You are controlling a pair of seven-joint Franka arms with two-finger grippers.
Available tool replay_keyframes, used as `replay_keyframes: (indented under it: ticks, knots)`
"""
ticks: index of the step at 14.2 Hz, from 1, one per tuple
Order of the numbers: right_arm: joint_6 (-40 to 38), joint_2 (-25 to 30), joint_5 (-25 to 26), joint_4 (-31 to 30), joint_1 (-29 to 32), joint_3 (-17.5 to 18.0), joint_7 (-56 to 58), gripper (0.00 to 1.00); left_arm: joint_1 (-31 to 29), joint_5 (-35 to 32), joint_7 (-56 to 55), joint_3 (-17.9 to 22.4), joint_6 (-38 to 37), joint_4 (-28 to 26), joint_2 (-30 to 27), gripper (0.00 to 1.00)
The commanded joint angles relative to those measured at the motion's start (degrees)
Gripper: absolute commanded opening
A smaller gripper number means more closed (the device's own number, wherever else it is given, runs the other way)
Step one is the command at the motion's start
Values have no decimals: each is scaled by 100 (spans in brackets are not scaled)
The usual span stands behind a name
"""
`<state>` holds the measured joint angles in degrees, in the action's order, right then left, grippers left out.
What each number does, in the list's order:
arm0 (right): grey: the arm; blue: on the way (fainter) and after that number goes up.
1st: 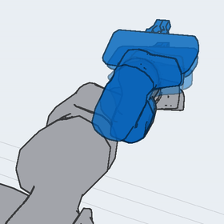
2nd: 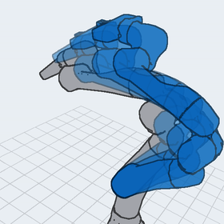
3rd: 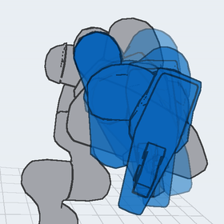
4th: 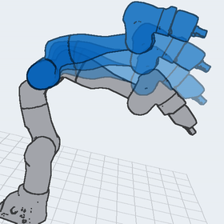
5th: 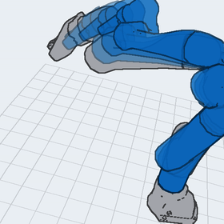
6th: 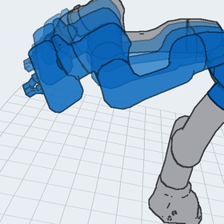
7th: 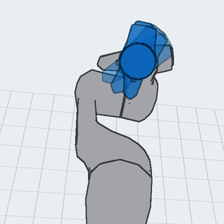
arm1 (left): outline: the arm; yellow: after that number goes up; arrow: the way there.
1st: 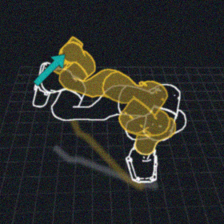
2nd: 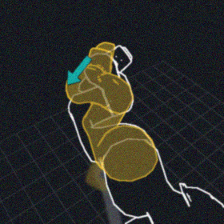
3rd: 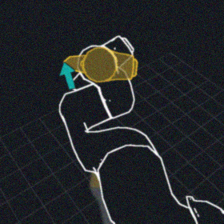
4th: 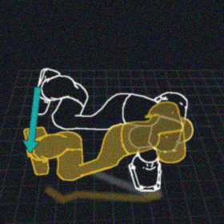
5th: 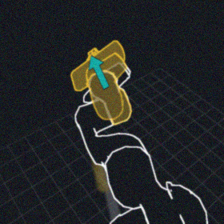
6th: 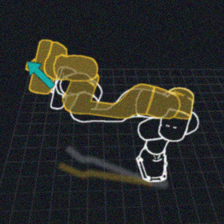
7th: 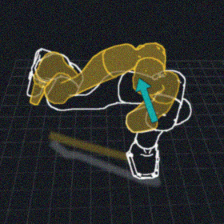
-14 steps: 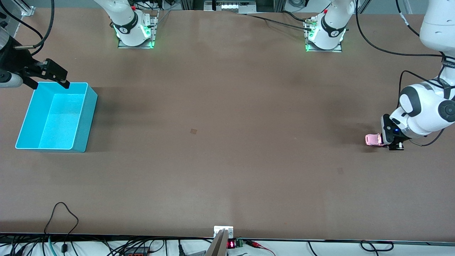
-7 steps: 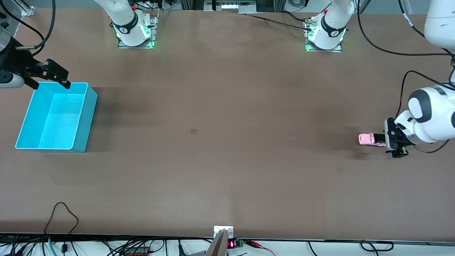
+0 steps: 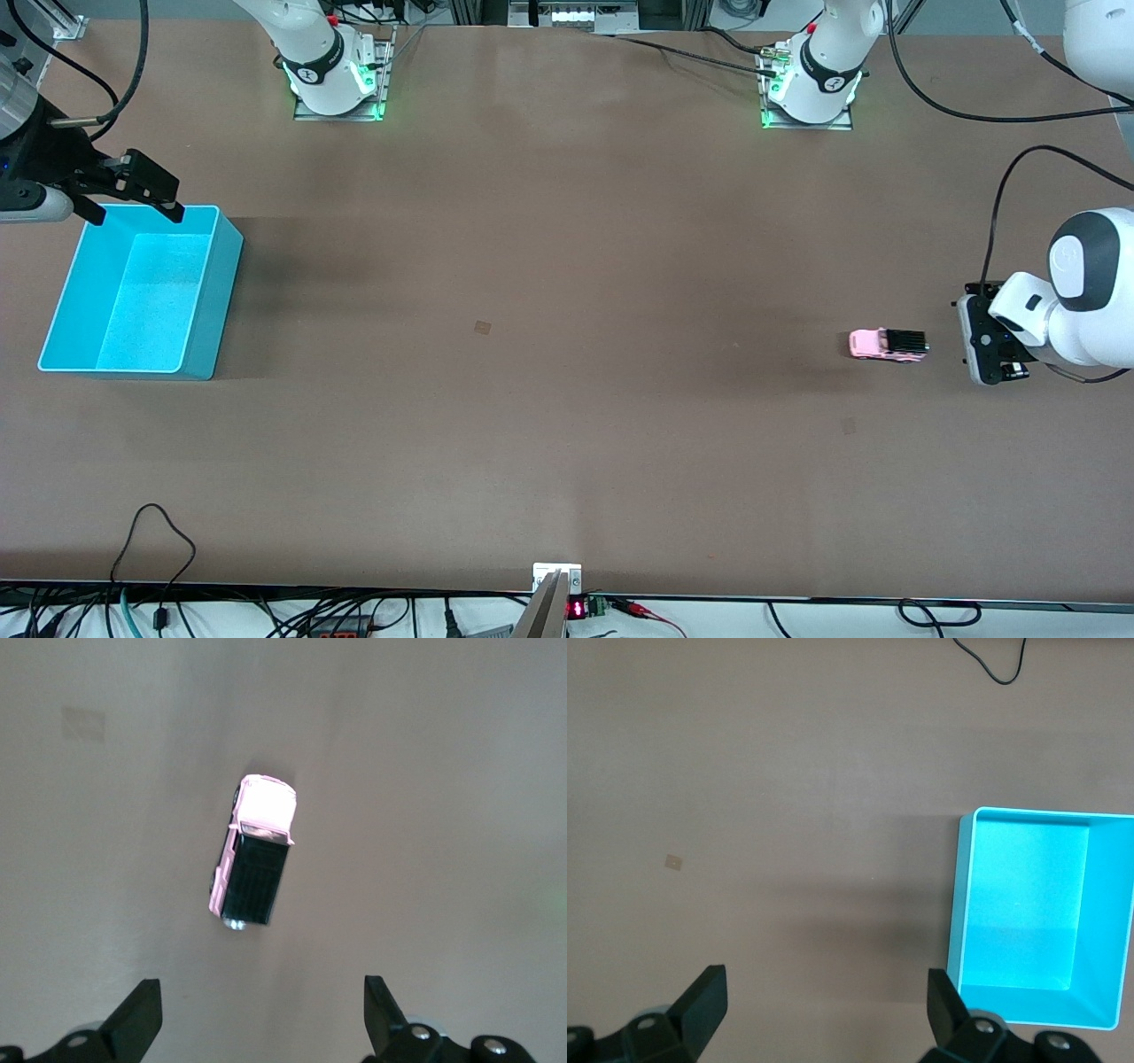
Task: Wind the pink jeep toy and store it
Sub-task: 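Raise the left gripper away while the jeep rolls across the table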
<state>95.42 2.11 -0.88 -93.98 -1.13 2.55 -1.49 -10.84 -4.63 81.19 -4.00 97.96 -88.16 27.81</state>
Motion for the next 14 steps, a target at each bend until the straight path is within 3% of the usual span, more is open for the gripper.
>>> replay_keyframes:
  ticks: [1,4,9,12,14]
  knots:
    - [38,35,9,-24,-19,9,-54,100,353,-143,-1048,5,-723,501,-12,100]
    - [29,35,9,-24,-1,9,-54,100,582,-47,-2595,13,-1164,852,-48,100]
    - [21,61,9,-24,16,0,-45,100,713,-11,-4738,-171,-1393,880,-415,100]
    - [38,61,9,-77,7,-9,-54,100,898,6,-6339,-162,-1149,609,-934,100]
    - [64,53,9,-77,7,0,-45,100,916,181,-7341,-110,-553,83,-1469,100]
